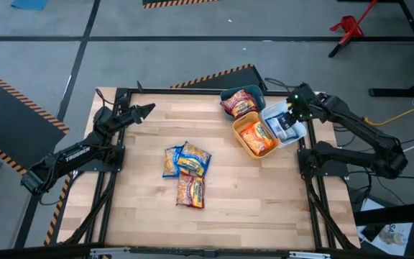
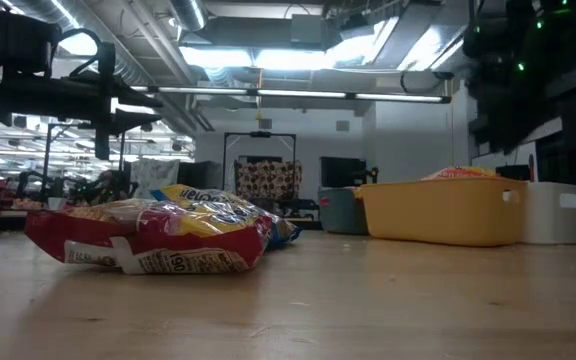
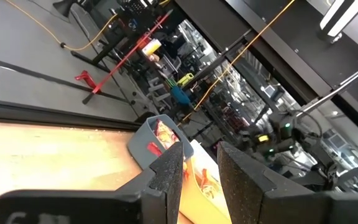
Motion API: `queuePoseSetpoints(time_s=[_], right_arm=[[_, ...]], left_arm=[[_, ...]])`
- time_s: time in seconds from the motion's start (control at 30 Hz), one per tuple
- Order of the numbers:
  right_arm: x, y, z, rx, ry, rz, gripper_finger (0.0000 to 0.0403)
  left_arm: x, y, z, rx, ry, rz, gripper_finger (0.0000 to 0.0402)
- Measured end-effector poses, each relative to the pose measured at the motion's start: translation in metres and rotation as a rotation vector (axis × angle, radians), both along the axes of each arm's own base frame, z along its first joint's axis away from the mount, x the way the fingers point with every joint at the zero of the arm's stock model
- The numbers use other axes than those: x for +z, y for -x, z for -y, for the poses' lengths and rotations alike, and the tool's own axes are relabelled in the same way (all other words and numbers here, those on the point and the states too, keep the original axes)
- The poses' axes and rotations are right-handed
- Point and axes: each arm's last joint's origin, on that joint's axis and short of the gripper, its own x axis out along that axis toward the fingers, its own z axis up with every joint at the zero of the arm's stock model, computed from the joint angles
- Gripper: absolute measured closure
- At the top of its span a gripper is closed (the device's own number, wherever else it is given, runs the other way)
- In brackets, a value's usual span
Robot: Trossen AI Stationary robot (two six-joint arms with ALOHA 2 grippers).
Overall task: Sort Maruchan noodles
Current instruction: Put the right blue noodle pack into the white bin
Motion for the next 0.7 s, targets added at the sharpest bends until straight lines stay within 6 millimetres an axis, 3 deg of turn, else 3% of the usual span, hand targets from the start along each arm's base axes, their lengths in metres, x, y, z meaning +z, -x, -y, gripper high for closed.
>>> queuePoseSetpoints(time_s=[0.17, 0.33, 0.5, 0.7], right_arm=[[0.027, -0.021, 0.003, 0.136, -0.012, 0.33, 0.0197], [0.034, -0.069, -0.008, 0.344, 0.019, 0.526, 0.0197], [0.016, -0.131, -0.032, 0.578, 0.032, 0.558, 0.0197], [-0.029, -0.184, -0.058, 0.759, -0.044, 0.447, 0.0186]], left_arm=[[0.0, 0.0, 0.0, 0.001, 0.0, 0.0, 0.0307], [0.0, 0.0, 0.0, 0.002, -0.014, -0.009, 0.0307], [0.0, 0.0, 0.0, -0.003, -0.018, -0.012, 0.0307], [0.0, 0.0, 0.0, -0.004, -0.018, -0.012, 0.0307]])
